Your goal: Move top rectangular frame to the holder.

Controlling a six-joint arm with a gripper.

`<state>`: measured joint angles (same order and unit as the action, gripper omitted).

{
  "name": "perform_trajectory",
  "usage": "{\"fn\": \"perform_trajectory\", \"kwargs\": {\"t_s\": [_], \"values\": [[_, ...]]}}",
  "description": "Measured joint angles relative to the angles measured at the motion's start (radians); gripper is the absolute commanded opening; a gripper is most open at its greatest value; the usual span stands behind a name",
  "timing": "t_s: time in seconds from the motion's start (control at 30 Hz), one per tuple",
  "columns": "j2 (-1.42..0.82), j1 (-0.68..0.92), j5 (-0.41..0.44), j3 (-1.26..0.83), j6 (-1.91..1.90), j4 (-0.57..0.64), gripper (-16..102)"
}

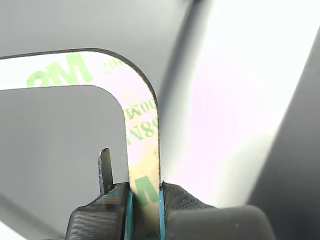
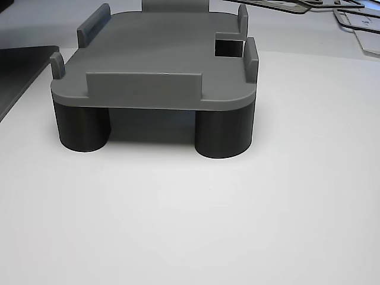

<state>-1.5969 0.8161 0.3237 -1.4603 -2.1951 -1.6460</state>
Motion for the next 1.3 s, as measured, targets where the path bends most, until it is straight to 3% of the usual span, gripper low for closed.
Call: {"fn": "perform_trajectory", "kwargs": {"t_s": [0.4,0.63,1.3], "values": [[0.166,-0.169,-0.026,0.140,-0.072,0.000,-11],[0.189,-0.235,-0.097,0.160,-0.011,0.000,-11],[0.219,-0.247,-0.127,0.130,-0.025,0.003,-11]]}}
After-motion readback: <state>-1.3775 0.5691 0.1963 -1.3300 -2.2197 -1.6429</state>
